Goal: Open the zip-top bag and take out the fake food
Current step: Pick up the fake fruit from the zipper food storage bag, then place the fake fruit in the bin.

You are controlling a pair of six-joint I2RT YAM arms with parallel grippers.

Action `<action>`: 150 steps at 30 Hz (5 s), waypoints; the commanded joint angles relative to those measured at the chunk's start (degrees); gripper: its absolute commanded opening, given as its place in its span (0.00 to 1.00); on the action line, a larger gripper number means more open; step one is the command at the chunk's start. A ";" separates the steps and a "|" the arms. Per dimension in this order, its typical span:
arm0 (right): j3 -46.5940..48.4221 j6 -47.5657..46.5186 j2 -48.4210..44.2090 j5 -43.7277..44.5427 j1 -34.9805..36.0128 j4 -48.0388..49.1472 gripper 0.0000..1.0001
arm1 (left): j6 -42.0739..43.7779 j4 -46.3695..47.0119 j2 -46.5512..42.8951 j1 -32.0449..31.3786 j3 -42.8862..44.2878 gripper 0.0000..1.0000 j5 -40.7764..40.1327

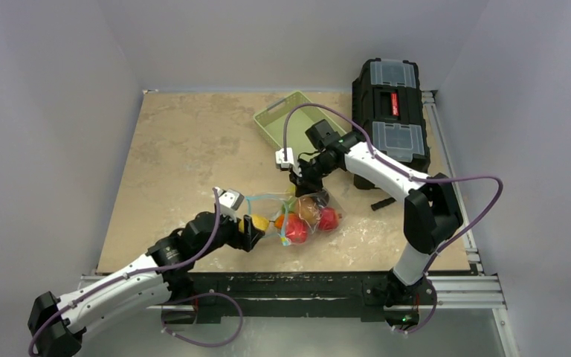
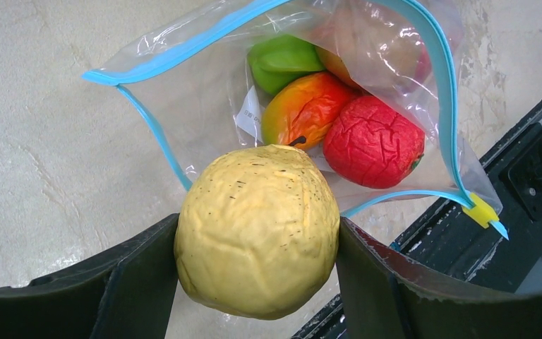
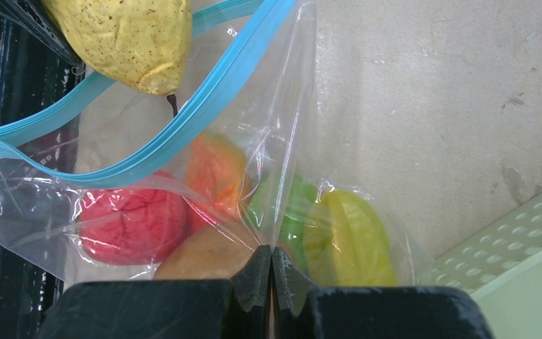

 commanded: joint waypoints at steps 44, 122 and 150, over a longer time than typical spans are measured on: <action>0.57 -3.54 0.55 -3.41 -3.01 -3.22 0.00 | -1.24 -18.37 -6.75 0.29 10.72 0.00 1.22; 1.55 -3.74 -0.39 -7.64 -4.46 -4.65 0.55 | 1.27 -18.18 4.52 6.92 26.31 0.00 1.44; 1.64 -4.27 -3.58 -9.54 -7.20 -5.27 0.65 | -0.01 -7.70 12.08 13.06 25.79 0.00 10.83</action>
